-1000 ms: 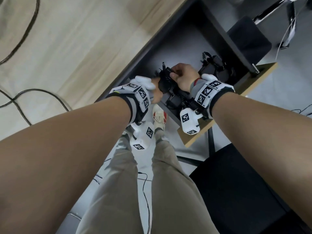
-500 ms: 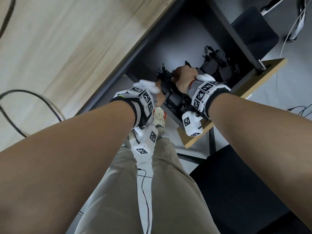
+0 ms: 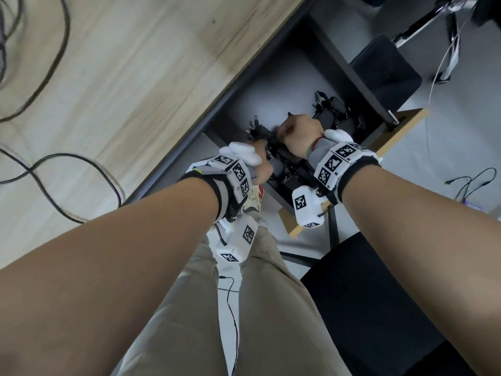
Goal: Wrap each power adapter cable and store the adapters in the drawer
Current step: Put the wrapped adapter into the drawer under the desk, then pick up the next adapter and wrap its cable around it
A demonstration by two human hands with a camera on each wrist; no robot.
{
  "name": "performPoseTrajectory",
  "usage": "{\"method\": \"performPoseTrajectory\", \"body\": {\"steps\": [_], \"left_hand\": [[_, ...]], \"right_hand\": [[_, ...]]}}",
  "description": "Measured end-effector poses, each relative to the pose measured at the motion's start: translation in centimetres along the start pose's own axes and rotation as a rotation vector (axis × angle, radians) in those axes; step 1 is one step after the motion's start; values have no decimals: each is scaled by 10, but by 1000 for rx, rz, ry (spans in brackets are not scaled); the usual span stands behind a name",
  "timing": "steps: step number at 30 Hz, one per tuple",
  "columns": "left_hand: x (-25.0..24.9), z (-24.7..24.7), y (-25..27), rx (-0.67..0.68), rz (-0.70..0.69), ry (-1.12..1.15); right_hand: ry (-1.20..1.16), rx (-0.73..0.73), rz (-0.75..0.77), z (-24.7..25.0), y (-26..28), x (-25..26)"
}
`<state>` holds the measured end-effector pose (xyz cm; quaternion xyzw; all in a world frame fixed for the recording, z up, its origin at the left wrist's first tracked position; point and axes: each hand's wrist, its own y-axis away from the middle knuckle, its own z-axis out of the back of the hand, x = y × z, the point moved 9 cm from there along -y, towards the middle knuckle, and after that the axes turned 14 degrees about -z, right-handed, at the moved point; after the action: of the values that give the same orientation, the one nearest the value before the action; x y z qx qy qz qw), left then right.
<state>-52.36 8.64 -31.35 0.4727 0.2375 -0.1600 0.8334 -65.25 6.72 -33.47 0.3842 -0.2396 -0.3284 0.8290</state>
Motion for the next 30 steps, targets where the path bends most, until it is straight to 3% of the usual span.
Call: {"method": "performPoseTrajectory", "body": {"steps": [3,8,12,15,22,25,30], "left_hand": [[-19,3,14,21,-28,132],[-43,51,66,-111,-85,288],[-38,115,119,-250,-130,418],[-20,158,149,-353,-83,432],[74,264,247,-745,13,565],[149,291,301,-952,130,591],[240,279,339,-1018,372,647]], "right_hand": [[-89,12,-26,15,20,-2],[-220,-9,-8,56,70,17],[-304,-70,70,93,122,70],[-314,-90,133,108,149,110],[-332,-28,306,100,218,238],[-281,29,383,67,253,301],[-212,114,395,15,275,349]]}}
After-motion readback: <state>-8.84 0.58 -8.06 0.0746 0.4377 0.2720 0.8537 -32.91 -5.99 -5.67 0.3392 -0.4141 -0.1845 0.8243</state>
